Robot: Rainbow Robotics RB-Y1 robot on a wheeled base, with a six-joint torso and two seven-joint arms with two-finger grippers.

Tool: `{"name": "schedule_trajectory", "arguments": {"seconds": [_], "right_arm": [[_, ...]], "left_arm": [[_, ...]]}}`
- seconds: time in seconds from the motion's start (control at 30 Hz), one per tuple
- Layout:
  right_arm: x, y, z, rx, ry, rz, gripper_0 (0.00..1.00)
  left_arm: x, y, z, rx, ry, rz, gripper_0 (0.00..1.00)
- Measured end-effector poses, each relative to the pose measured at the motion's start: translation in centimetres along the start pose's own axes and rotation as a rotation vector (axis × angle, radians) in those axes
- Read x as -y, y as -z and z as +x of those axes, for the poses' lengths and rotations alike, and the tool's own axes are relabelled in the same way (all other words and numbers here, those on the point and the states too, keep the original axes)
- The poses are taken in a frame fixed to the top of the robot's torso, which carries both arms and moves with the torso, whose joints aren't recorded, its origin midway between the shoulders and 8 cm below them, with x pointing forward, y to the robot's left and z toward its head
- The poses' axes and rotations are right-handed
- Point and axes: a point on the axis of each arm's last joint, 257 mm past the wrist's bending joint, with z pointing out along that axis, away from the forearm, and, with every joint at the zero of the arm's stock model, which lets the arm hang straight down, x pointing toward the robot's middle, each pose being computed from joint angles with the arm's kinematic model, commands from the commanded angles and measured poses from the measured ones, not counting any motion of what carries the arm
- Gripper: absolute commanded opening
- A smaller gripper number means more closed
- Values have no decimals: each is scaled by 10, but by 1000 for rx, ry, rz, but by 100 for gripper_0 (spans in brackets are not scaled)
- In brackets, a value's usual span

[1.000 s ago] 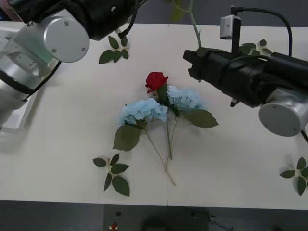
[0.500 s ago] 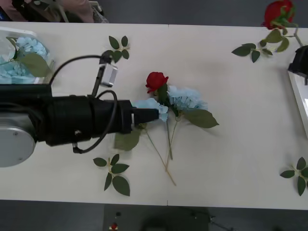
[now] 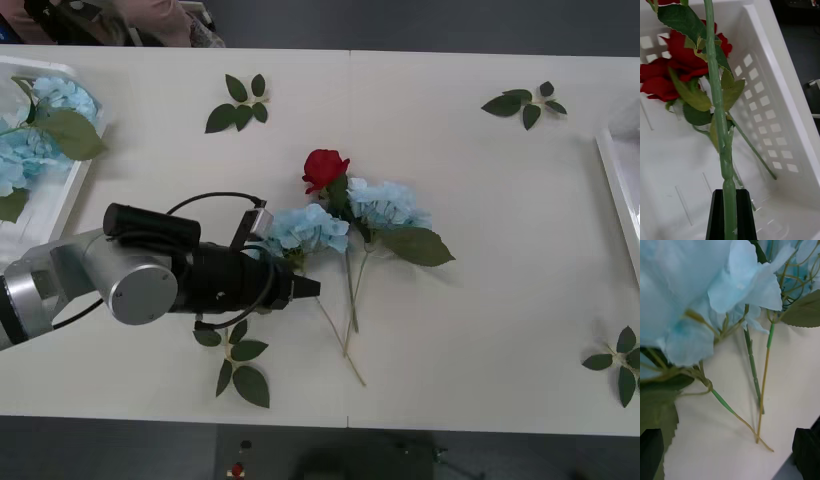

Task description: Put the red flowers into the right box and the blue flowers into the left box

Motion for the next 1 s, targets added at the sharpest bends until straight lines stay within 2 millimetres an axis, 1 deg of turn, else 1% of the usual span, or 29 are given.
{"name": "schedule_trajectory", "arguments": {"seconds": [0.07, 0.2, 0.27, 0.33, 0.37, 0.4, 0.43, 0.47, 0.5, 0.6, 0.7, 0.77, 0.8, 0.87, 0.9, 0.93, 1.0], "right_arm": [[13, -12, 4, 14, 8, 10, 0], [40, -37, 16, 53, 72, 69, 0], [43, -45, 28, 44, 87, 83, 4], [38, -52, 38, 32, 74, 74, 4], [35, -54, 41, 31, 70, 68, 50], [32, -56, 42, 34, 68, 62, 64], [28, -57, 42, 39, 67, 55, 67], [25, -58, 41, 50, 70, 48, 75], [22, -58, 39, 64, 77, 41, 82], [8, -62, 38, 97, 114, 16, 88], [-11, -63, 46, 87, 154, -21, 90], [-24, -61, 48, 80, 169, -52, 90], [-32, -58, 48, 79, 167, -72, 90], [-54, -49, 40, 91, 179, -132, 90], [-67, -41, 38, 97, 199, -170, 90], [-80, -33, 36, 95, 219, -206, 90], [-117, -10, 45, 42, 217, -312, 90]], "left_arm": [[-2, -5, -7, -9, -54, -28, 100], [-3, -13, -14, -87, -143, -98, 100], [0, -17, -21, -108, -180, -124, 100], [-1, -20, -26, -138, -216, -161, 100], [-2, -21, -29, -151, -232, -181, 100], [-2, -22, -31, -164, -244, -197, 100], [-3, -22, -34, -177, -256, -217, 100], [-7, -23, -35, -194, -264, -241, 100], [-10, -24, -36, -211, -266, -262, 100], [-13, -33, -41, -223, -245, -283, 100], [-19, -45, -40, -224, -210, -296, 100], [-23, -51, -42, -219, -200, -308, 100], [-22, -53, -44, -217, -198, -310, 65], [-22, -56, -52, -202, -206, -324, 11], [-24, -57, -55, -195, -215, -337, 1], [-25, -59, -58, -189, -222, -345, 0], [-27, -60, -64, -177, -233, -361, 0]]}}
